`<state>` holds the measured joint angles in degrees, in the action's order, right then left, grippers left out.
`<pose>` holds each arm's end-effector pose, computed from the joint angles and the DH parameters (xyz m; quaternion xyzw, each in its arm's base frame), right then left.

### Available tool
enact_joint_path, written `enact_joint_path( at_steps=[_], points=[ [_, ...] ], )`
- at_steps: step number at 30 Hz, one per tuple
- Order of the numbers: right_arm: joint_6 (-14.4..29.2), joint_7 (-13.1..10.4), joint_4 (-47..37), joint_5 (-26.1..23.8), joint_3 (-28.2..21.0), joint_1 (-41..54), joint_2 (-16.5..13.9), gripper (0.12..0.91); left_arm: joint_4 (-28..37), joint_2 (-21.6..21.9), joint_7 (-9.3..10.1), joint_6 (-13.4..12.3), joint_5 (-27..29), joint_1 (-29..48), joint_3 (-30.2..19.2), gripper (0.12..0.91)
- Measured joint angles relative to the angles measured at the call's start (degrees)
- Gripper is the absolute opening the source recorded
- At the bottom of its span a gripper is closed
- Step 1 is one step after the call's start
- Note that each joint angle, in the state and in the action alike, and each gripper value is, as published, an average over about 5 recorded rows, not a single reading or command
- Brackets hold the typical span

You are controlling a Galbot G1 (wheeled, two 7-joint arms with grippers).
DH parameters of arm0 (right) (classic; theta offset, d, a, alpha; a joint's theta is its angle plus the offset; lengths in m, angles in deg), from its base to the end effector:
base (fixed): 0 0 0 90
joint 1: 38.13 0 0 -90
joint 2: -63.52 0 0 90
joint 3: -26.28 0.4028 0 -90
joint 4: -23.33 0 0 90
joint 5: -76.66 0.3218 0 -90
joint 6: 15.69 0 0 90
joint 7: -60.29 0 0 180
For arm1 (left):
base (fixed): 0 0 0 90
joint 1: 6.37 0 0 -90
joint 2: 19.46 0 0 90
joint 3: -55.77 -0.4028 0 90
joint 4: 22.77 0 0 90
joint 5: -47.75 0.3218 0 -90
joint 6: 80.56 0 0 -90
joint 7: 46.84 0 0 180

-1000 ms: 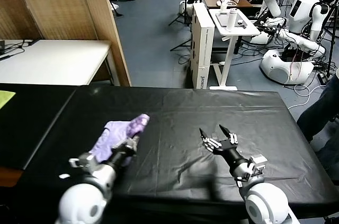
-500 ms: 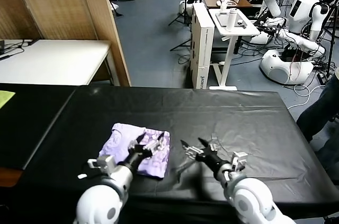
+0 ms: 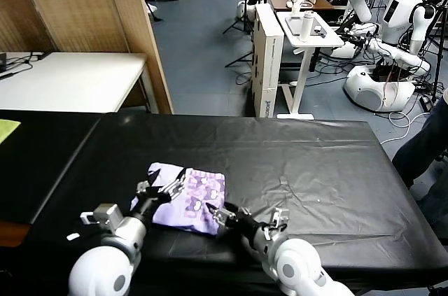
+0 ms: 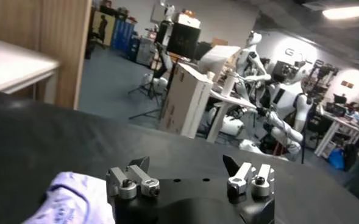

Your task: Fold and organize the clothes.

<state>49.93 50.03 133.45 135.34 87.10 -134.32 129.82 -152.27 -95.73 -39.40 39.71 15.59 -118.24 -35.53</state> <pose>0.2271 0.0175 -0.3532 0.2683 -0.8819 -0.2518 0.2946 0.1582 0.0415 -0.2723 -0.0893 -0.9767 0.1348 0.1413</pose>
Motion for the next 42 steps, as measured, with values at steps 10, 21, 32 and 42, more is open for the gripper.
enact_joint_path(
  at_steps=[10,21,32,42],
  points=[
    [0.94,-0.25,-1.1,-3.12,-0.11,-0.18,-0.18,0.181,-1.43,0.59,-0.01,0.07,-0.4,-0.75,1.45,0.907],
    [-0.87,1.92,-0.41,-9.61,6.45,0.29,-5.65,0.139,-1.73,1.04,0.08,-0.1,-1.25,-0.76,1.86,0.907],
    [-1.61,3.23,3.68,-9.32,12.44,-2.25,-10.78,0.559,-0.81,3.14,1.73,-6.57,-2.32,-1.21,1.25,0.907],
    [5.24,5.59,7.54,-21.36,15.14,-6.04,-11.49,0.905,1.64,6.79,2.25,-16.19,-1.21,-3.35,0.45,0.907]
  ],
)
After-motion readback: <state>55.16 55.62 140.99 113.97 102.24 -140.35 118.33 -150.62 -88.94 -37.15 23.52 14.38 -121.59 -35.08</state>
